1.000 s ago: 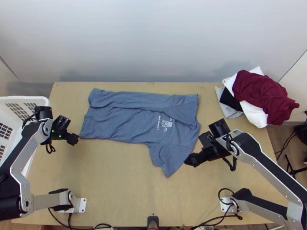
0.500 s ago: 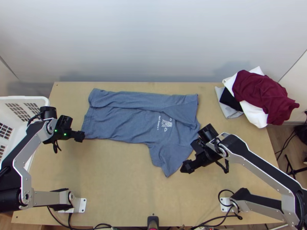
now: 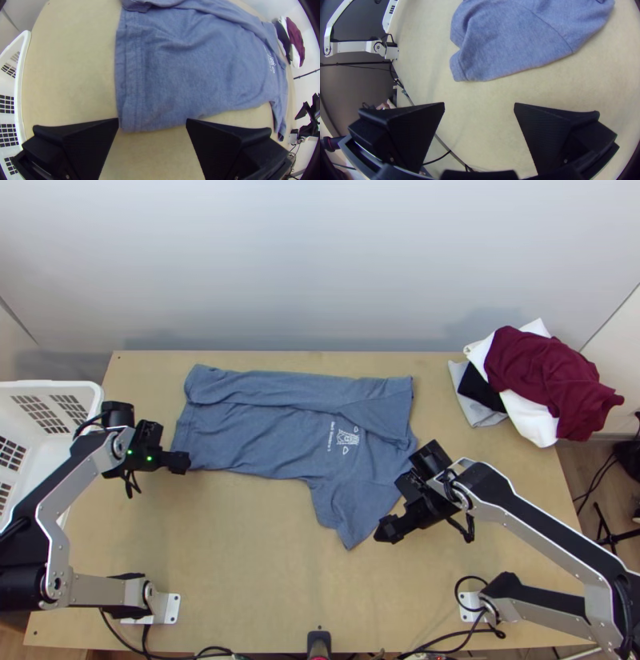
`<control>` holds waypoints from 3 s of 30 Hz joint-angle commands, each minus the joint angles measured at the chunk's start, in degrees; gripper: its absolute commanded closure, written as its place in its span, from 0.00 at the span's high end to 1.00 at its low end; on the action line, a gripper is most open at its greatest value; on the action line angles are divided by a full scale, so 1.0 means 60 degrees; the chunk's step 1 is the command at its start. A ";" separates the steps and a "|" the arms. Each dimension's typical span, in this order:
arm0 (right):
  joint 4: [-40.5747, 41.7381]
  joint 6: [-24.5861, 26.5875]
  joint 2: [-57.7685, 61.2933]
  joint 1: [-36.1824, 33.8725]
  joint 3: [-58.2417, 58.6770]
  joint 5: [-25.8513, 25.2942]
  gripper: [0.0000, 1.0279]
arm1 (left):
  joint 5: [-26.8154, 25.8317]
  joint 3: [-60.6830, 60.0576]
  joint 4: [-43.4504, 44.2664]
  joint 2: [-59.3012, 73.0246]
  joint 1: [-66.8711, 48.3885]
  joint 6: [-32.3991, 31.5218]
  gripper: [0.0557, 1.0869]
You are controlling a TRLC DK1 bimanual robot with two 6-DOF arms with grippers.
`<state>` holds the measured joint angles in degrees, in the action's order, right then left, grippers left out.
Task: Fold the t-shirt
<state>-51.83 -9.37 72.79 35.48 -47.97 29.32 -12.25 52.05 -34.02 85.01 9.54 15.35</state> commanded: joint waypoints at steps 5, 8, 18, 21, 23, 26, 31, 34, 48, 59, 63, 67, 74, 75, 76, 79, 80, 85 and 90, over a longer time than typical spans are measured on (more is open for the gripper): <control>0.0070 0.0023 -0.0004 0.0018 -0.0077 -0.0009 0.93 | 0.0020 0.0055 0.0294 0.0875 -0.0433 0.0092 0.39; 0.0084 0.0008 -0.0018 0.0018 -0.0033 -0.0009 0.93 | 0.0035 0.0026 0.0631 0.0978 -0.0418 0.0063 0.04; 0.1271 -0.0402 0.0597 0.0868 0.0743 0.0182 0.93 | 0.0094 0.0744 0.0382 0.0216 0.0051 0.0107 0.04; 0.1798 -0.0710 0.0963 0.1381 0.0743 0.0196 0.94 | 0.0299 0.0714 0.0382 0.0172 0.0036 0.0312 0.04; 0.2399 -0.0988 0.1183 0.1498 0.0743 0.0182 0.94 | 0.0430 0.0714 0.0397 0.0172 0.0021 0.0312 0.04; 0.3453 -0.1471 0.1535 0.1513 0.0743 -0.0097 0.94 | 0.0445 0.0685 0.0441 0.0143 0.0021 0.0312 0.04; 0.3541 -0.1501 0.1886 0.1601 0.0201 -0.0683 0.94 | 0.0636 0.0582 0.0587 0.0143 0.0007 0.0312 0.04; 0.3512 -0.1486 0.2091 0.1732 0.0187 -0.0888 0.93 | 0.0650 0.0553 0.0690 0.0157 0.0007 0.0312 0.04; 0.2853 0.0008 0.2282 0.2831 -0.0473 -0.2895 0.03 | 0.0679 0.0538 0.0763 -0.0106 0.0036 0.0444 0.04; 0.1227 0.0741 0.0875 -0.0392 -0.3183 -0.2924 0.03 | 0.0723 0.1520 0.0411 -0.0209 0.0197 0.0517 0.04; 0.1564 0.1195 0.1007 -0.1388 -0.4061 -0.2924 0.03 | 0.0709 0.2164 -0.0028 -0.0121 0.0051 0.0415 0.04; 0.1710 0.1634 0.1637 -0.2164 -0.5058 -0.2909 0.03 | 0.0723 0.2780 -0.0233 0.0070 -0.0228 0.0283 0.04; 0.1710 0.2323 0.3454 -0.3365 -0.6889 -0.2734 0.03 | 0.0782 0.4713 -0.0922 0.1446 -0.0404 -0.0391 0.04; 0.1710 0.2396 0.3703 -0.3526 -0.7079 -0.2704 0.03 | 0.0811 0.5050 -0.0922 0.1739 -0.0389 -0.0567 0.04; 0.1710 0.2411 0.3952 -0.3614 -0.7299 -0.2660 0.03 | 0.0870 0.5416 -0.0922 0.2047 -0.0389 -0.0743 0.04; 0.1783 0.2557 0.4655 -0.3951 -0.7826 -0.2602 0.03 | 0.1309 0.6764 -0.0936 0.3219 -0.0389 -0.1299 0.04; 0.1783 0.2616 0.4889 -0.4024 -0.8002 -0.2572 0.03 | 0.1441 0.7233 -0.0980 0.3614 -0.0404 -0.1431 0.04; 0.1798 0.2938 0.5871 -0.4244 -0.8471 -0.2572 0.03 | 0.1441 0.9621 -0.2152 0.5475 -0.0623 -0.1651 0.04; 0.1857 0.3348 0.6574 -0.4259 -0.8192 -0.2572 0.03 | 0.1441 1.0719 -0.2724 0.6764 -0.1077 -0.1695 0.08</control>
<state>-41.08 8.01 105.78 11.25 -96.27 13.89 -3.99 104.92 -45.76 114.67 5.74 6.42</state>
